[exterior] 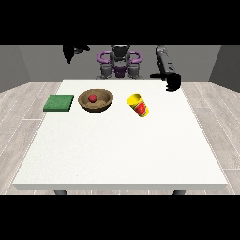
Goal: Pick the cup and pour the ball into the bowl, then pick the bowl and place it on the pad
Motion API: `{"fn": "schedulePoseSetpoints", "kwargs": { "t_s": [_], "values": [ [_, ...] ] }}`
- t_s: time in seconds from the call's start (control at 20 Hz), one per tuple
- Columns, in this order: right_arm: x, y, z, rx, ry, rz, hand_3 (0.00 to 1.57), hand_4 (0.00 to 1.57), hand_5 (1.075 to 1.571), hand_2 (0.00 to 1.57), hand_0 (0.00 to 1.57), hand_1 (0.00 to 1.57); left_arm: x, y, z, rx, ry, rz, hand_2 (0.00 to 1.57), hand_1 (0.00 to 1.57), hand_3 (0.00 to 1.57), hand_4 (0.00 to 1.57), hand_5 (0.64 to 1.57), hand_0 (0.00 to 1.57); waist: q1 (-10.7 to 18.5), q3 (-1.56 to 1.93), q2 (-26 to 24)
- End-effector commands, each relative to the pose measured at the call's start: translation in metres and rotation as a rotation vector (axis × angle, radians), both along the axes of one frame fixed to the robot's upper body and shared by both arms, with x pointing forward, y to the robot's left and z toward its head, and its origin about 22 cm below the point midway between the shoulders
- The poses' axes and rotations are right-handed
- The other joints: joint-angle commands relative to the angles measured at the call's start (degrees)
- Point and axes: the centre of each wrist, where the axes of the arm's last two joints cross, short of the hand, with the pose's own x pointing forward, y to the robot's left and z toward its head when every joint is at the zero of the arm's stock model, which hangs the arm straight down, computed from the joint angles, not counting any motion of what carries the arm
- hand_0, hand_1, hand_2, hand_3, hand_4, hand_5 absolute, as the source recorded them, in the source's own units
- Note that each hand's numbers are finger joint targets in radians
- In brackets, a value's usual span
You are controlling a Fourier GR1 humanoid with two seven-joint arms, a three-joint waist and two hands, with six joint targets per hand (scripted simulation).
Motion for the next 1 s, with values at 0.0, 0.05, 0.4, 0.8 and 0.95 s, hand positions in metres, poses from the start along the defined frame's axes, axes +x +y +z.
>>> {"fn": "schedulePoseSetpoints", "kwargs": {
  "t_s": [0.0,0.05,0.4,0.8,0.95],
  "values": [
    [0.001,0.018,0.02,-0.011,-0.049,-0.006,0.0,0.5,1.567,0.0,0.0,0.0,0.01,0.057,0.038,-0.06,-0.085,-0.091,0.0,0.0,0.0,0.0,1.551,0.0,0.1,0.32,3.9],
    [0.002,0.021,0.015,0.008,-0.017,-0.037,0.0,0.49,1.568,0.0,0.0,0.0,0.005,0.071,0.033,-0.033,-0.064,-0.088,0.0,0.0,0.0,0.0,1.547,0.0,0.7,0.34,3.1],
    [0.027,0.01,-0.06,0.069,0.122,-0.045,0.0,0.46,1.567,0.0,0.0,0.0,0.004,0.12,0.108,0.113,-0.03,-0.07,0.0,0.0,0.0,0.0,1.518,0.0,1.3,0.5,2.5],
    [0.061,-0.017,-0.112,0.136,0.15,-0.034,0.0,0.36,1.571,0.0,0.0,0.0,0.0,0.129,0.222,0.19,-0.127,-0.076,0.0,0.0,0.0,0.0,1.527,0.0,1.6,0.54,5.9],
    [0.066,-0.016,-0.127,0.132,0.177,-0.005,0.0,0.32,1.571,0.0,0.0,0.0,-0.002,0.132,0.23,0.192,-0.104,-0.039,0.0,0.0,0.0,0.0,1.544,0.0,-0.3,0.5,5.0]
  ]
}}
